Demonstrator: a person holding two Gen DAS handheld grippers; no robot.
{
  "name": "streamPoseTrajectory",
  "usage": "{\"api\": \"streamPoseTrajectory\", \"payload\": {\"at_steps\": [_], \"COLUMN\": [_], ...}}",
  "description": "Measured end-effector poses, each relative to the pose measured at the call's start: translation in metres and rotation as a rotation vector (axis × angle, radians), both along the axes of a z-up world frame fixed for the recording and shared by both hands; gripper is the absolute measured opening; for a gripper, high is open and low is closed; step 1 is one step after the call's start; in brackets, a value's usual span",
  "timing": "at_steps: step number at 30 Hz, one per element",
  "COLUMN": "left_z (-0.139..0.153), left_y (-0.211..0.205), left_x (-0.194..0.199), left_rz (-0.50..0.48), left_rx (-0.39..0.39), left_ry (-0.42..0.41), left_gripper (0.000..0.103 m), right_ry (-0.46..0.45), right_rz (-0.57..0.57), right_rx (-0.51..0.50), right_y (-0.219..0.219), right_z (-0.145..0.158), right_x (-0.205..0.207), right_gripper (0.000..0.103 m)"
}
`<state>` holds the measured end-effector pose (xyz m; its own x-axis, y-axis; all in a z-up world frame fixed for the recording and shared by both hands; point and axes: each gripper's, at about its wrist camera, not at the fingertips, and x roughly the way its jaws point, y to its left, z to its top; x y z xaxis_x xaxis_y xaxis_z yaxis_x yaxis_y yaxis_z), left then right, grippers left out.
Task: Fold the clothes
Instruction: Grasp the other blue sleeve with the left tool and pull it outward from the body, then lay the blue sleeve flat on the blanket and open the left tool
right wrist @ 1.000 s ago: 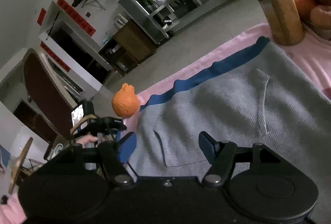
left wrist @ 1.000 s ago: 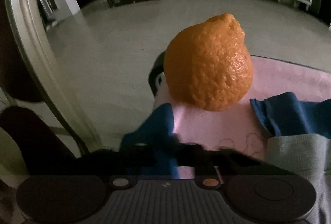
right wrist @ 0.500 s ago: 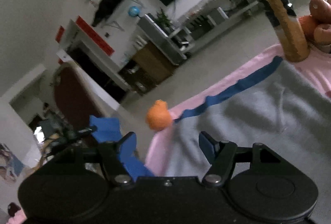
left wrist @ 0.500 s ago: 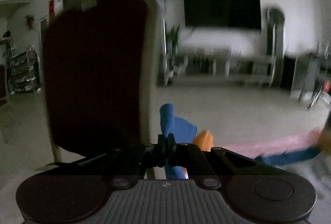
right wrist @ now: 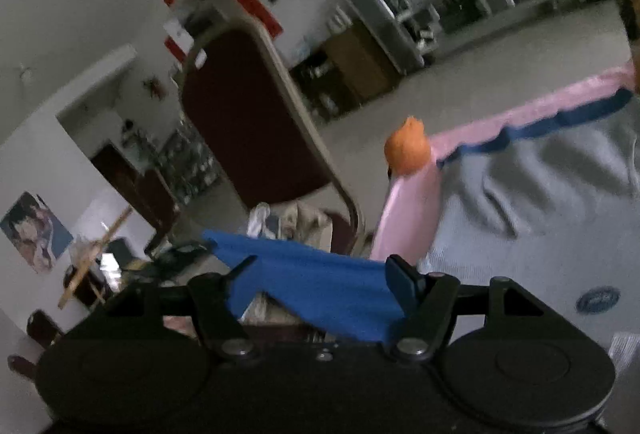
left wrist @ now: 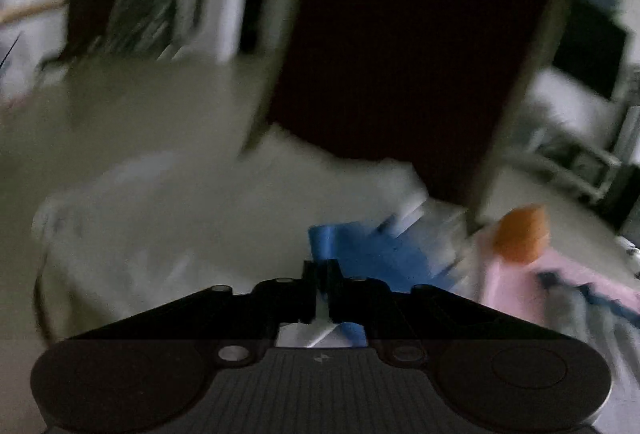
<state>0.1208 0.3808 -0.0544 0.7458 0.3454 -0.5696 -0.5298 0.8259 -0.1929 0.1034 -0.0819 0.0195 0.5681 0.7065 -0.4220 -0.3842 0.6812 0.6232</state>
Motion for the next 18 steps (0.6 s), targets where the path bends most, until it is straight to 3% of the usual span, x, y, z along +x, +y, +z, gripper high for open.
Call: {"api": "streamPoseTrajectory", "payload": {"at_steps": [2, 3, 5, 8, 13, 15, 18], "left_z": [0.004, 0.01, 0.024, 0.04, 0.039, 0.024, -0.007], "left_y": [0.004, 0.005, 0.005, -0.012, -0.099, -0.139, -0.199], "left_x": [-0.019, -0.027, -0.032, -0.045, -0.064, -0.057, -0.033], "left_rz": [0.021, 0.028, 0.028, -0.036, -0.254, -0.309, -0.367], "left_rx": [-0.001, 0.014, 0.055, 0.058, -0.033, -0.079, -0.113], "left_ry": [-0.025, -0.03, -0.006, 0.046, 0.173, 0.234, 0.311], "left_gripper": [0.017, 0.025, 0.031, 0.037, 0.055, 0.054, 0.048], "right_ry": [0.009, 0.003, 0.0, 0.032, 0.084, 0.114, 0.249], "right_rz": [-0.003, -0.01, -0.03, -0.069, -0.148, -0.184, -0.26], "right_rx": [-0.011, -0.013, -0.009, 0.04, 0.048, 0.025, -0.003], "right_y": [-0.002, -0.007, -0.02, -0.046, -0.1, -0.12, -0.151], "right_z": [0.002, 0.005, 0.01, 0.015, 0.007, -0.004, -0.04], "right_x": [-0.005, -0.007, -0.011, -0.016, -0.026, -0.03, -0.023], "right_gripper": [0.067, 0.067, 0.068, 0.068, 0.075, 0.075, 0.074]}}
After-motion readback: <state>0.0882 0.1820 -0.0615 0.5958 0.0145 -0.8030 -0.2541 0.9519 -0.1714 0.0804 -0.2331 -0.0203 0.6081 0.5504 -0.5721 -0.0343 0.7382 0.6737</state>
